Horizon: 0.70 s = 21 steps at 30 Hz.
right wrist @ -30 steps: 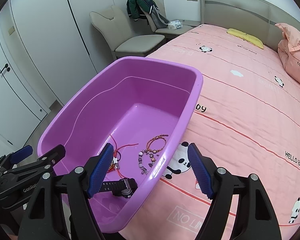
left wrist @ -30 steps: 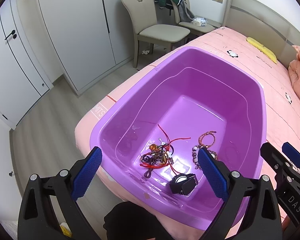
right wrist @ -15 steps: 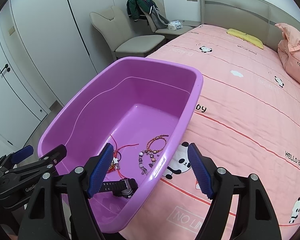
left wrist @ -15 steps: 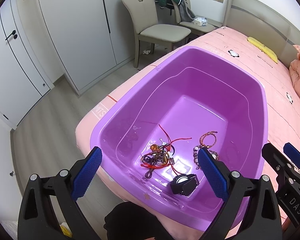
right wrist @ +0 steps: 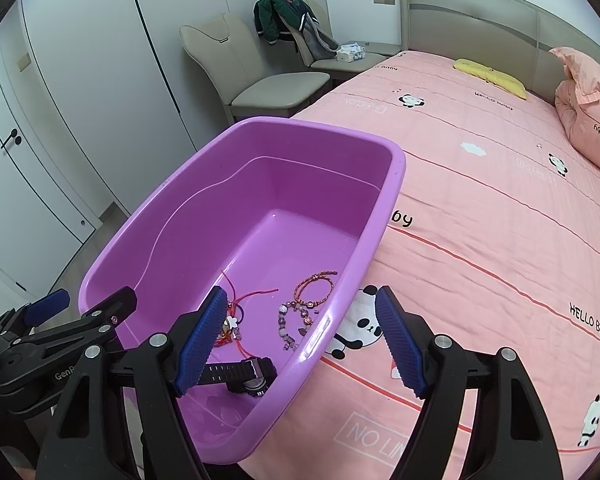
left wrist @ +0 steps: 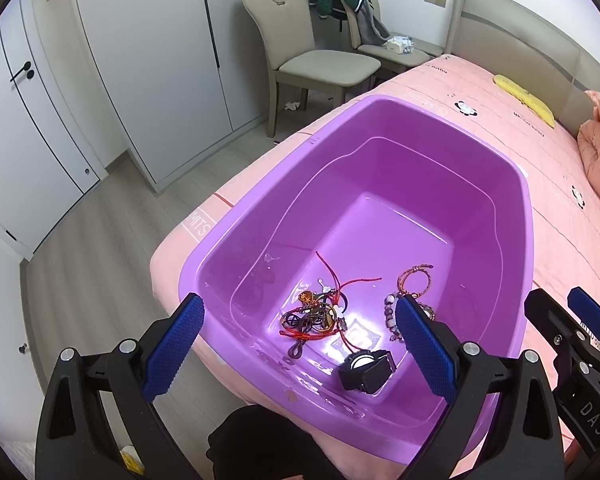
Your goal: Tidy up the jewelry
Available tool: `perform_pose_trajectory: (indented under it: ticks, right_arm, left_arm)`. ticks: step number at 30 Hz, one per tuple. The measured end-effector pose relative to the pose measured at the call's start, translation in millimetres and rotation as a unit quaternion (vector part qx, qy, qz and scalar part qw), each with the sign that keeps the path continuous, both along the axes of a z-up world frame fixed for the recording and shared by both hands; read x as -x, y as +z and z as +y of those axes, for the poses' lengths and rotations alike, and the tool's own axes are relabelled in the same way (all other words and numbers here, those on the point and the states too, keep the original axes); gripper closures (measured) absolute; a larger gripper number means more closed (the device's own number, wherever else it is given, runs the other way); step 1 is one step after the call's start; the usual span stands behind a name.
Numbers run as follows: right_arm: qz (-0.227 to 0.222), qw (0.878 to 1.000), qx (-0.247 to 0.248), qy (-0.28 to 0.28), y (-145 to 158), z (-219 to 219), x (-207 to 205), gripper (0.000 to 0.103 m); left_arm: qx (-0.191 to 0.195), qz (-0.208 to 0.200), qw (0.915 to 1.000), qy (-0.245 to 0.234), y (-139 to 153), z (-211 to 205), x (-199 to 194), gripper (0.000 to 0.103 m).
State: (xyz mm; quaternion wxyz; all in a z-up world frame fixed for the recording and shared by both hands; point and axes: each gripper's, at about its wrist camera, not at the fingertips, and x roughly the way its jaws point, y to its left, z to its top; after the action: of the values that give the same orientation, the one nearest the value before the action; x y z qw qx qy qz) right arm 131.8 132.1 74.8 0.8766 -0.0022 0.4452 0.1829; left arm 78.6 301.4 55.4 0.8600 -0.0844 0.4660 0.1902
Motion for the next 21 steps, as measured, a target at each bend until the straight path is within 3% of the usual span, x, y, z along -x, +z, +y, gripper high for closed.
perform_pose_trajectory:
  ticks: [21]
  right_arm:
    - [0.002,1.0,-0.001,0.002,-0.3,-0.3,2.9,0.03]
  left_arm:
    - [0.006,-0.003,1.0,0.006,2.8,0.3,3.1,0.006]
